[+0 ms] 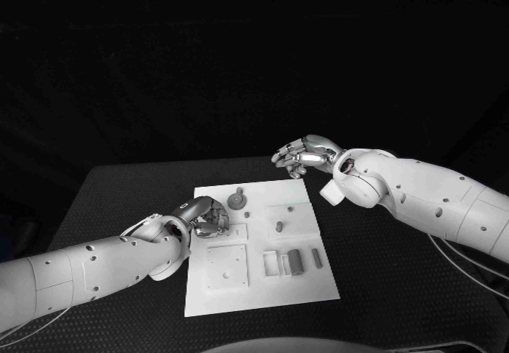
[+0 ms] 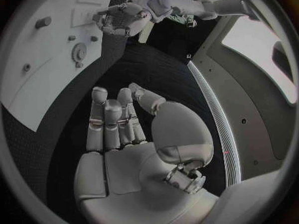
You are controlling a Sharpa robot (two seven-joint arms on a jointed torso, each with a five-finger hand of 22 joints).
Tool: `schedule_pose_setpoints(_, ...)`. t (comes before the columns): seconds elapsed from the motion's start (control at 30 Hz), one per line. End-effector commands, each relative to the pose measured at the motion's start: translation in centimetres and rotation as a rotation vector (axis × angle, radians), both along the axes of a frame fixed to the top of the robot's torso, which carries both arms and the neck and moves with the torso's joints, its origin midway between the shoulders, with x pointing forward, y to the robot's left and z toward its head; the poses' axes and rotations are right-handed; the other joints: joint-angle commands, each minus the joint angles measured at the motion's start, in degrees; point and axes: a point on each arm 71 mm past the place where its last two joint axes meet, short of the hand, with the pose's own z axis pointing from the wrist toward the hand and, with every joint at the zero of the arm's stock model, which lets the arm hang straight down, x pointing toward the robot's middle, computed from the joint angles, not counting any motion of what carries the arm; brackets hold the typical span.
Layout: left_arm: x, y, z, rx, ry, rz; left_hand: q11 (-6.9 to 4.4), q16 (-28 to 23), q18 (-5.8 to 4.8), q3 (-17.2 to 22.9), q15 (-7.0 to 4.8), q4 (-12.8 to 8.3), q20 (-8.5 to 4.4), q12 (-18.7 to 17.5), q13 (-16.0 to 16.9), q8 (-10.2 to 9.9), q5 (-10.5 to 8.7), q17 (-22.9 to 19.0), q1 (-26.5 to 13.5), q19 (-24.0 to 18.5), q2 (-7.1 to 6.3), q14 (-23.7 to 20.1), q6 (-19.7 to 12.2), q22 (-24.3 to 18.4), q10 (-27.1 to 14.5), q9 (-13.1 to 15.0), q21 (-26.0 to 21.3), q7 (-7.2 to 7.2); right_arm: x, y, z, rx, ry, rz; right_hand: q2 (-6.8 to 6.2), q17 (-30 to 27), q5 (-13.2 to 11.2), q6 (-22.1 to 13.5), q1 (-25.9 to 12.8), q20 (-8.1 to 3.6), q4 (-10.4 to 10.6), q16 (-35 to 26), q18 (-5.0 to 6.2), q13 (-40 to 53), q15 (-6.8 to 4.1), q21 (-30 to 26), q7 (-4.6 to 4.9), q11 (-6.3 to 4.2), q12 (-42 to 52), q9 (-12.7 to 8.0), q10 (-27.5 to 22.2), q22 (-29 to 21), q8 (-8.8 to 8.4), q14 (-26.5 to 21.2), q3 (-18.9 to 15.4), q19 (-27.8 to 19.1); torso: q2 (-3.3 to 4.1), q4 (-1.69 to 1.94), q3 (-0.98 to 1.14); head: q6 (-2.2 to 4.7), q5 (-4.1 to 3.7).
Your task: Assemble the parts on the task board
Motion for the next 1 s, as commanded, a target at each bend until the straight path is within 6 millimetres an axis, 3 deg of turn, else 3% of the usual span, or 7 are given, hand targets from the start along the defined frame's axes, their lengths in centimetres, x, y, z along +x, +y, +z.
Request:
schedule_pose_setpoints(0.03,-0.18,-0.40,-0.23,-0.011,0.003,-0.026,0.03,0.2,-0.44,0.2,-0.03,-0.1,0.08,0.3,0.1,0.7,0.20,0.0,-0.1,0.5,0.56,0.4,0.5,0.1,0.4,1.9,-0.4,0.21,-0.05,0.16,0.13,0.001,-0.016,0.007,-0.56,-0.1,0.2,0.0,0.2,-0.14,-0.1,-0.2,0.41,-0.1,-0.08,0.2,0.30,-0.08,0.1,-0.1,0.1,0.7,-0.28,0.5,-0.3,0.3,-0.02,-0.01,0.00,-0.03,-0.08)
schedule_pose_setpoints(1.0,0.40,-0.23,-1.20,0.027,0.034,-0.014,0.05,0.4,-0.44,0.0,-0.11,-0.2,0.04,0.5,0.2,0.6,0.19,0.0,-0.3,0.7,0.63,0.6,0.4,0.3,0.5,2.0,-0.4,0.25,-0.29,0.42,0.31,0.007,-0.022,0.013,-0.47,-0.1,0.2,0.1,0.5,-0.19,-0.1,-0.2,0.41,-0.2,-0.11,0.1,0.27,-0.12,0.2,-0.1,0.2,0.7,-0.27,0.6,-0.2,0.3,-0.02,0.05,-0.02,-0.22,-0.44)
